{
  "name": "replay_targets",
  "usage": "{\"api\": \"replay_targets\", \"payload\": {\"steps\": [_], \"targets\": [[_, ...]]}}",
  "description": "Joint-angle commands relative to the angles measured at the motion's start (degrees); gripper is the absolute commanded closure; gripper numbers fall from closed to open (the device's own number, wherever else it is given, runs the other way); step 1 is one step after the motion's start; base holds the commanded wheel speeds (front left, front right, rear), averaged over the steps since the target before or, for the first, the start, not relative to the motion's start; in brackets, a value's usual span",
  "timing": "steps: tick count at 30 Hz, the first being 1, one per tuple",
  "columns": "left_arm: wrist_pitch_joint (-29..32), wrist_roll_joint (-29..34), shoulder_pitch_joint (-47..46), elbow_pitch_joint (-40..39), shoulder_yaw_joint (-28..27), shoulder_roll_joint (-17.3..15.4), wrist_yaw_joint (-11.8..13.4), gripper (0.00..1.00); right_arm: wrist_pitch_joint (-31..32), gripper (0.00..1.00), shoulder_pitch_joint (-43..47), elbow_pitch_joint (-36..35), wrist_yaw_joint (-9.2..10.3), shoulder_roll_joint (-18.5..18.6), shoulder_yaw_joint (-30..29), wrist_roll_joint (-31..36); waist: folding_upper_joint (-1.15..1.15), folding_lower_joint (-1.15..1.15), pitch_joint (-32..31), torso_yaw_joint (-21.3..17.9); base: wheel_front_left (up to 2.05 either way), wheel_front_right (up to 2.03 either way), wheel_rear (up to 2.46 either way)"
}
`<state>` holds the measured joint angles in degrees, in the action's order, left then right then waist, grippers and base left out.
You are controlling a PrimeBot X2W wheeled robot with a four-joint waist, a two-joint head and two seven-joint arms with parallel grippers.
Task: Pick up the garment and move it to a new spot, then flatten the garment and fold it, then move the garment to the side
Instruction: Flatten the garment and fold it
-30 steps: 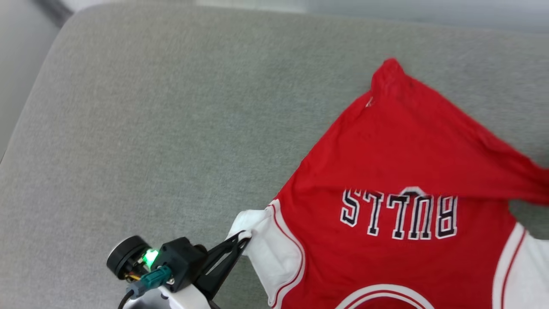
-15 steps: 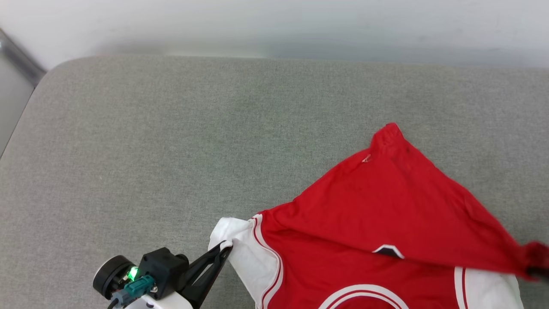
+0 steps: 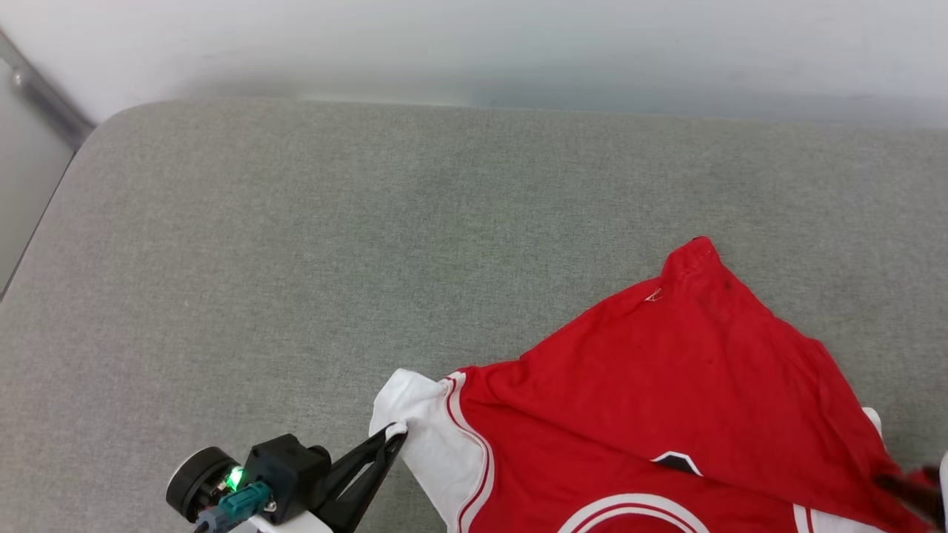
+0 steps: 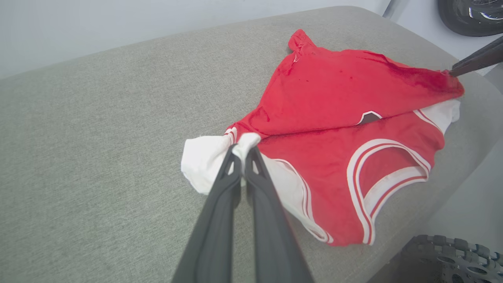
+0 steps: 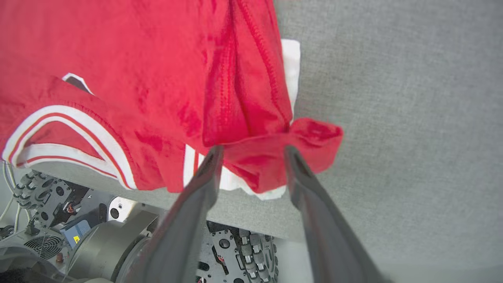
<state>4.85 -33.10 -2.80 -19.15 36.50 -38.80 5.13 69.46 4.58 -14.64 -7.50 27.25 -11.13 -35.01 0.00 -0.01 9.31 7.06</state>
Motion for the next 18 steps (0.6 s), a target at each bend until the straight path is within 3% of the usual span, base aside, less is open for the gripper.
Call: {"api": "replay_targets", "payload": {"steps": [1, 9, 18], "targets": [[0.0, 0.2, -0.6, -0.4, -0.1, 0.2, 0.3, 1.0, -0.4, 0.0, -2.2, -1.0, 0.02, 1.0, 0.2, -0.7, 0.0, 0.01, 0.5, 0.4, 0.0, 0.0, 0.0], [0.9, 1.7, -3.4, -2.7, 0.7, 0.7, -0.4, 1.0, 0.0, 0.0, -18.0, -4.5, 0.02, 5.2, 7.6, -3.0, 0.0, 0.01, 5.8, 4.6, 0.0, 0.0, 0.0], [1.0, 3.3, -7.0, -3.5, 2.8, 3.2, -1.5, 1.0, 0.2, 0.0, -32.3, 5.8, 0.02, 4.1, 15.4, 1.6, 0.0, 0.01, 12.3, 11.4, 0.0, 0.0, 0.0]]}}
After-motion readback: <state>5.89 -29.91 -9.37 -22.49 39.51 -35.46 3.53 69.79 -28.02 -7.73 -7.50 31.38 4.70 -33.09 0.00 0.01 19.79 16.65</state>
